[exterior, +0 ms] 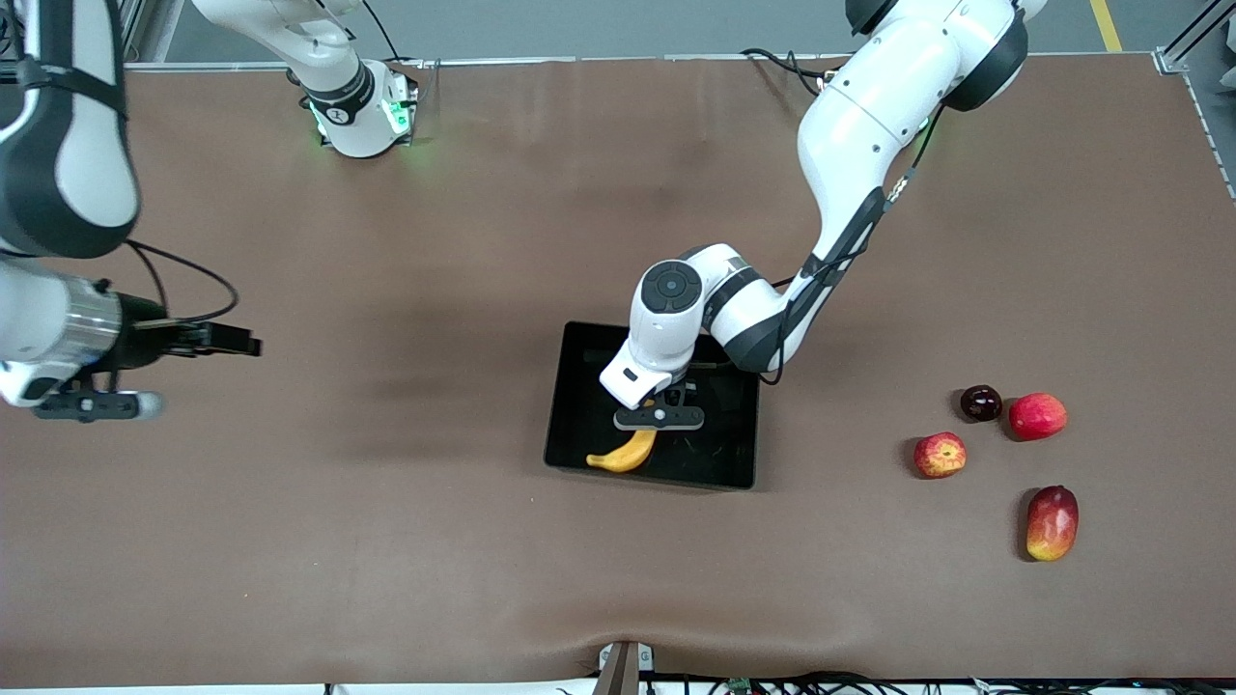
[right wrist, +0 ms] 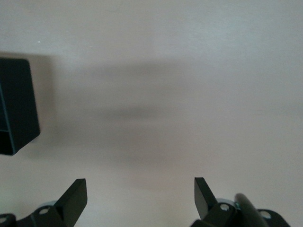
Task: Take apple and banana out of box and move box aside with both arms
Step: 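Carry the banana to the fruit while the right gripper grips the tray rim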
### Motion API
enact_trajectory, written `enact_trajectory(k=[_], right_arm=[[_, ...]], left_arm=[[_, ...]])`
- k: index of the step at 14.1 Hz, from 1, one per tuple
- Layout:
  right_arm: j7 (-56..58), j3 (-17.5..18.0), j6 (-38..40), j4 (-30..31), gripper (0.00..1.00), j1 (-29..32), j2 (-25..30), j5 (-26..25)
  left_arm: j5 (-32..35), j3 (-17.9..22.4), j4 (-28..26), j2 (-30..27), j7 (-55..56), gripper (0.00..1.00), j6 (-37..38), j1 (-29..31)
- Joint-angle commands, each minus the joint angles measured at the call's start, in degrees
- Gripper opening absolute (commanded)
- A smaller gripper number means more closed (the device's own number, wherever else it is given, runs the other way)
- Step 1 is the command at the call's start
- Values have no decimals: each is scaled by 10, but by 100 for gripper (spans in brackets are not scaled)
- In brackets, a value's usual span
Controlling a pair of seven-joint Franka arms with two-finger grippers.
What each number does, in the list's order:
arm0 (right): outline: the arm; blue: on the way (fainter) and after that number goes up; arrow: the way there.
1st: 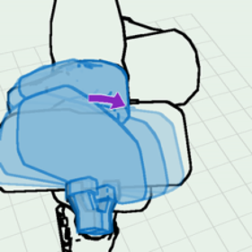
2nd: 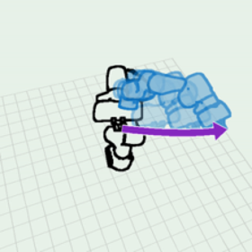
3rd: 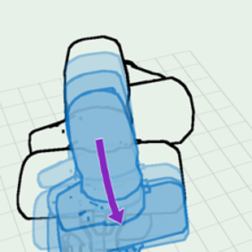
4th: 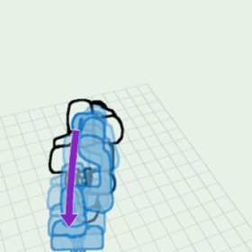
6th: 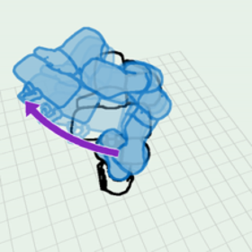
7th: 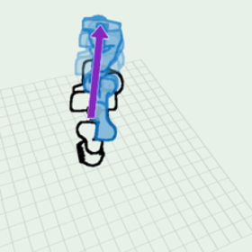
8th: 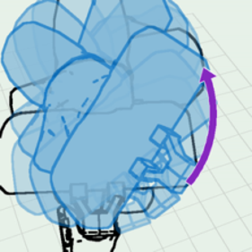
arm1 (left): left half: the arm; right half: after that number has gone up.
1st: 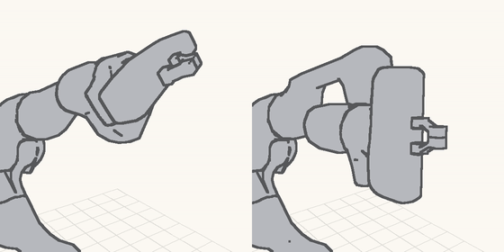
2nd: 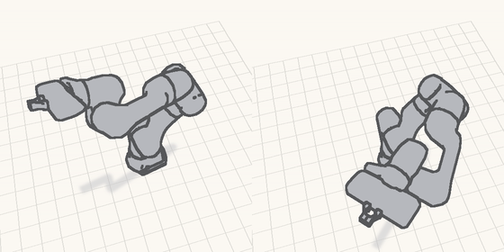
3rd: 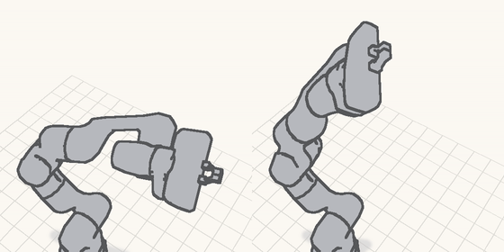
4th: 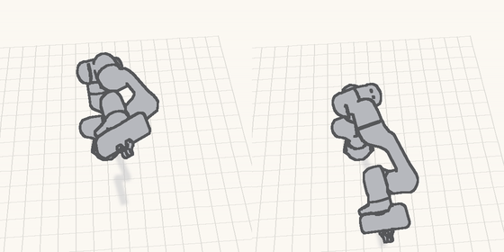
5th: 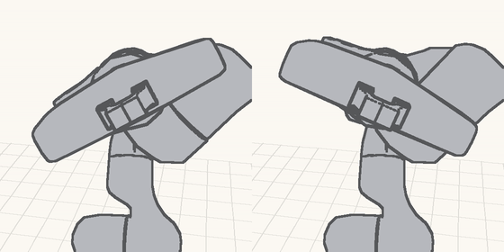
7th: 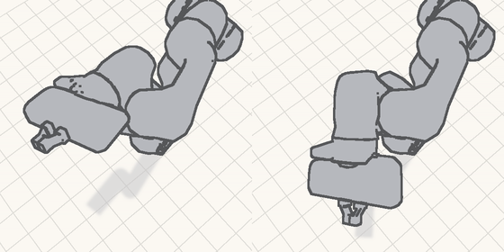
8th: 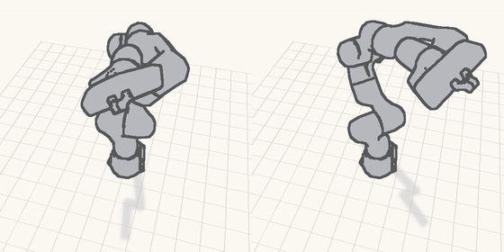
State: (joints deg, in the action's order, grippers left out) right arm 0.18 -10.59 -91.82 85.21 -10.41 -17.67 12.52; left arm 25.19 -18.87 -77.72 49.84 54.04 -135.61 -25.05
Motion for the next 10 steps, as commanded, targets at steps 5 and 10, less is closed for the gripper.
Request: enact_trajectory(k=[5, 10], right_arm=[[-184, -4, -95, -7, 100, -120, -51, 43], [-244, -4, -215, -7, 100, -205, -120, 44]], left_arm=[[-4, -13, 7, -121, -79, 0, 122, 79], [-51, -10, 5, -145, -251, 0, 224, 169]])
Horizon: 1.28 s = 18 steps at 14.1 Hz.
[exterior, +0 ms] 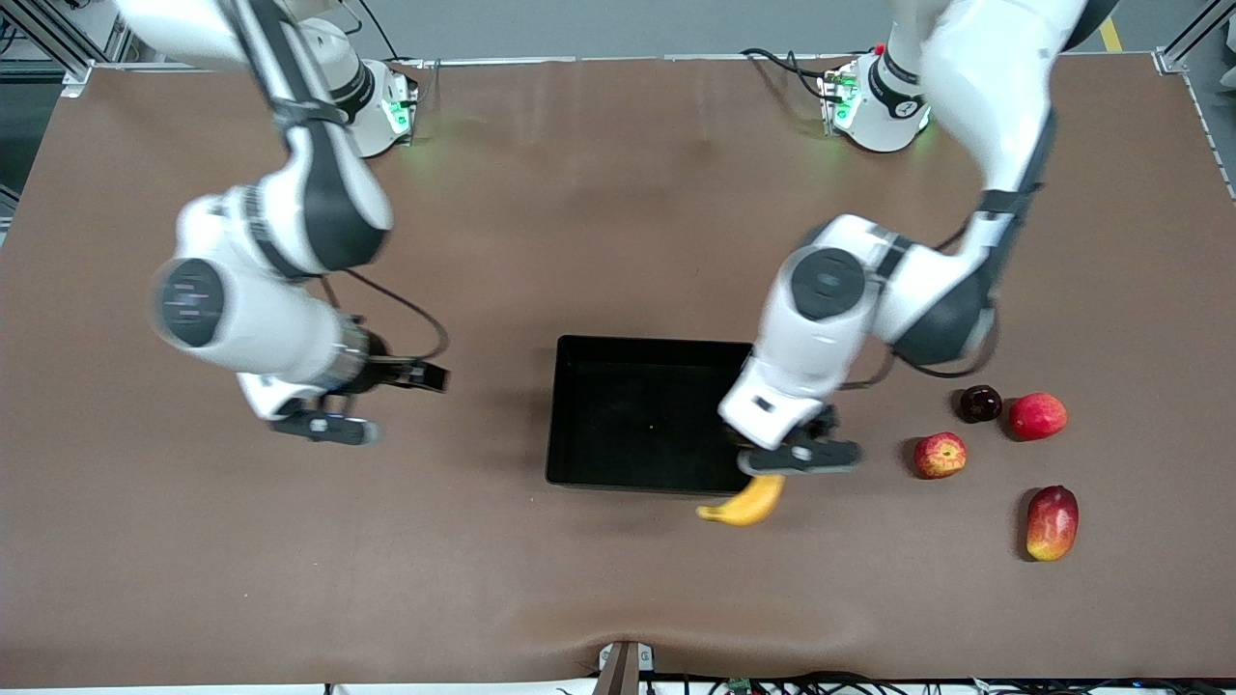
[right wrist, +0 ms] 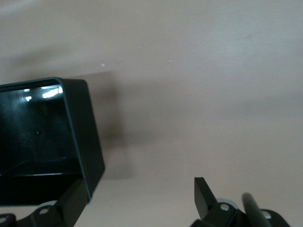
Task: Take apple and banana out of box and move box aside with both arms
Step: 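Carry the banana to the fruit while the right gripper grips the tray rim, then slide the tray away with the right gripper while the left gripper releases banana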
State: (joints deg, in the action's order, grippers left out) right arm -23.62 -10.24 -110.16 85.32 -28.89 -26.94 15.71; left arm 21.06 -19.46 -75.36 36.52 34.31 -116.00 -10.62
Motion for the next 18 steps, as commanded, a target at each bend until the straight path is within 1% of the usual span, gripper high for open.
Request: enact_trajectory(k=[1, 3, 5, 6, 7, 8, 10, 11, 12, 13, 14, 16, 17, 18], right_arm=[[-6, -8, -61, -9, 100, -32, -45, 13], [-6, -8, -105, -10, 100, -54, -83, 11], [-5, -8, -114, -11, 100, -77, -108, 7], [-6, -7, -123, -11, 95, -81, -114, 10], [-19, -7, -135, -11, 93, -92, -121, 11], [-49, -6, -145, -11, 93, -101, -126, 11], [-72, -6, -153, -11, 92, -109, -130, 11], [-74, -6, -153, -11, 86, -112, -132, 11], [-74, -5, -153, -11, 72, -113, -135, 11], [-74, -5, -153, -11, 52, -116, -139, 11], [-73, -5, -159, -11, 37, -118, -142, 10], [-73, -5, -168, -11, 4, -119, -145, 11], [-71, -5, -168, -12, 0, -119, -145, 11], [-71, -5, -168, -13, 0, -119, -145, 11]], left_arm=[[-10, -3, -20, -12, -102, 0, 45, 51], [-8, -2, -45, -11, -200, 0, 60, 104], [-6, -2, -46, 0, -287, 0, 57, 166], [-5, -2, -44, 7, -330, 0, 55, 186], [10, -1, -43, 10, -367, 0, 42, 199], [27, -1, -43, 18, -403, 0, 32, 215], [33, 0, -42, 32, -437, 0, 4, 234], [33, 3, -43, 39, -445, 0, -16, 243], [31, 6, -43, 50, -446, 0, -30, 255], [26, 6, -42, 61, -447, 0, -45, 269], [26, 6, -43, 70, -447, 0, -61, 277], [29, 6, -42, 88, -441, 0, -80, 277], [29, 6, -41, 98, -435, 0, -90, 277], [29, 11, -41, 104, -434, 0, -104, 277]])
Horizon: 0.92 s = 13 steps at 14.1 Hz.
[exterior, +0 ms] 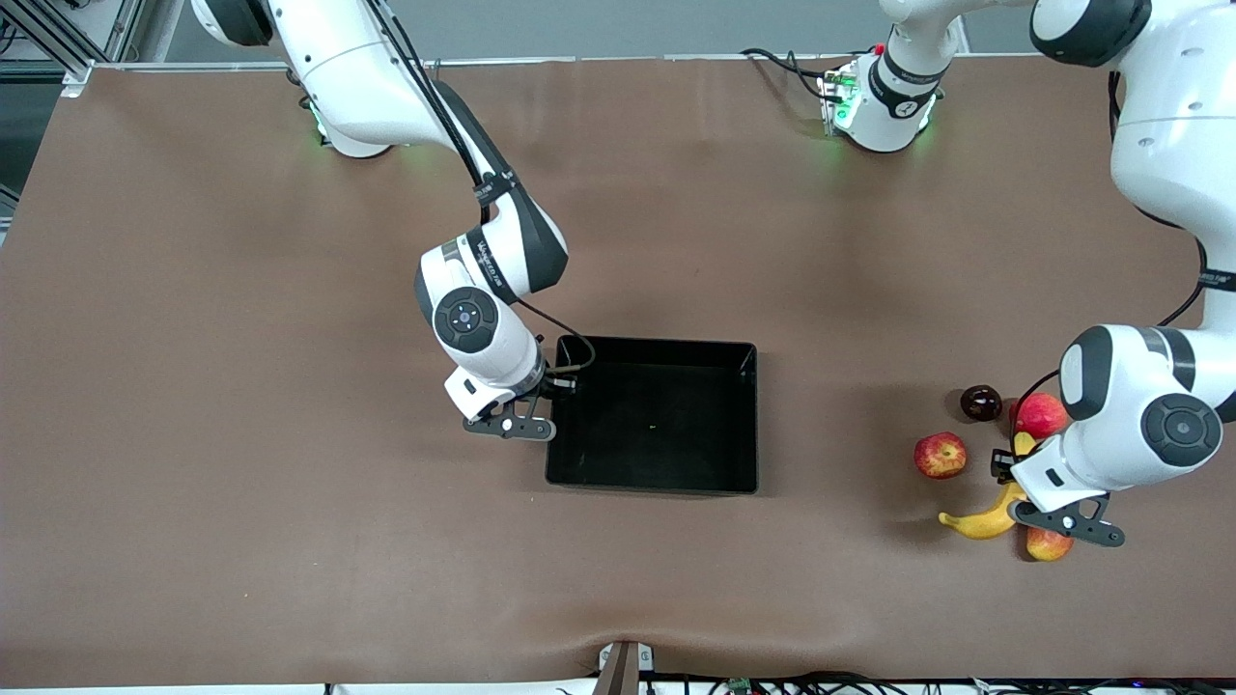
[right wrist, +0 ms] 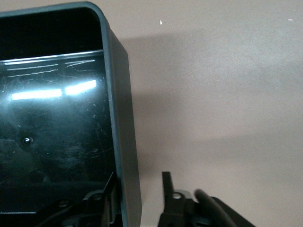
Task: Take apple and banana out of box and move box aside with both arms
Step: 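Slide the tray away with the right gripper while the left gripper releases banana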
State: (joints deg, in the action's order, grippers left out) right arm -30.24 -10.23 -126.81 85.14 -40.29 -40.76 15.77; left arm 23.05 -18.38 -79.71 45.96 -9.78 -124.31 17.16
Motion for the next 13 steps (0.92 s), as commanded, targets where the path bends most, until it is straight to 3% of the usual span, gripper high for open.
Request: enact_trajectory(k=[1, 5, 6, 7, 10, 13], right_arm=[[-3, -5, -1, -12, 0, -5, -6, 10], [-2, -4, 7, -32, 0, -1, -3, 14], [-1, 1, 12, -34, 0, 6, 0, 14], [-1, 7, 33, -43, 0, 16, 5, 14], [3, 4, 139, -95, 0, 48, 22, 45], [75, 3, 178, -89, 0, 103, 66, 47]], left_arm=[[7, 8, 3, 14, 6, 0, -34, -1], [9, 22, 3, 39, 18, 4, -62, -2], [5, 22, 3, 42, 20, 34, -62, -2], [-4, 22, 2, 41, 35, 99, -64, -1], [1, 23, 0, 26, 46, 100, -66, 1], [-1, 15, 2, -11, 42, 100, -28, 0]])
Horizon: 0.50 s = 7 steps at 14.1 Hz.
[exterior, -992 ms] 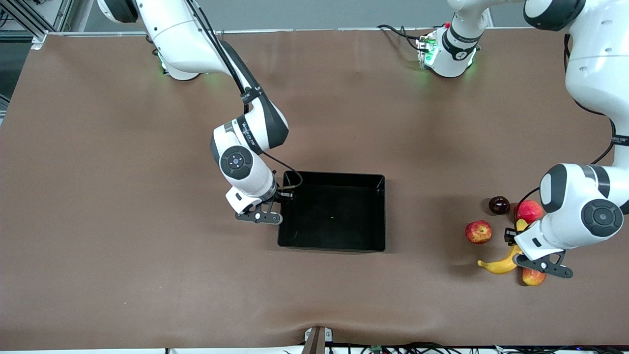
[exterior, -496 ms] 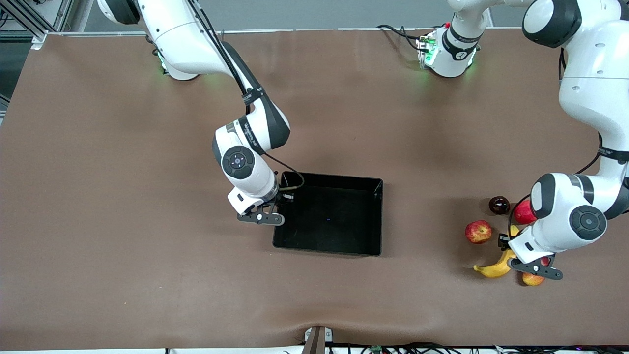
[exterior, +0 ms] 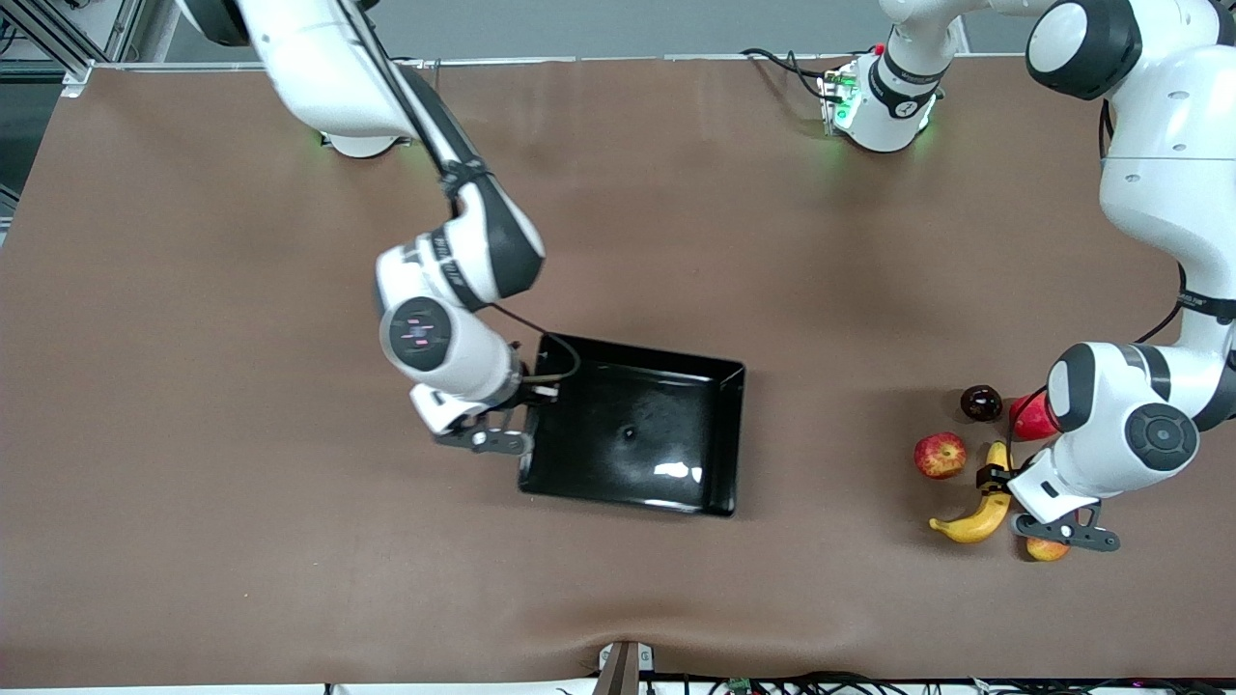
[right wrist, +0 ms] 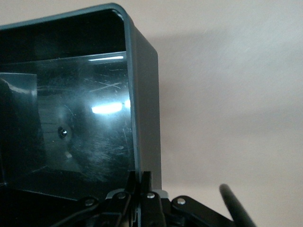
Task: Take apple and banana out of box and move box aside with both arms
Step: 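Slide the tray away with the right gripper while the left gripper releases banana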
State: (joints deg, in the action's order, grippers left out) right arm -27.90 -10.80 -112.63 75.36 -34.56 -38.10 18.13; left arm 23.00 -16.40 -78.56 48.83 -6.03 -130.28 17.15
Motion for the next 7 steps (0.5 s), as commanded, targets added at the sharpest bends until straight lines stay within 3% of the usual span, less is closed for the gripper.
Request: enact_trajectory(k=[1, 7], right_arm=[[71, 9, 71, 8, 0, 64, 50, 24], [222, 7, 106, 93, 0, 204, 126, 19]], left_arm=[[-2, -10, -10, -57, 5, 100, 48, 1], [-44, -35, -15, -179, 38, 100, 197, 2]])
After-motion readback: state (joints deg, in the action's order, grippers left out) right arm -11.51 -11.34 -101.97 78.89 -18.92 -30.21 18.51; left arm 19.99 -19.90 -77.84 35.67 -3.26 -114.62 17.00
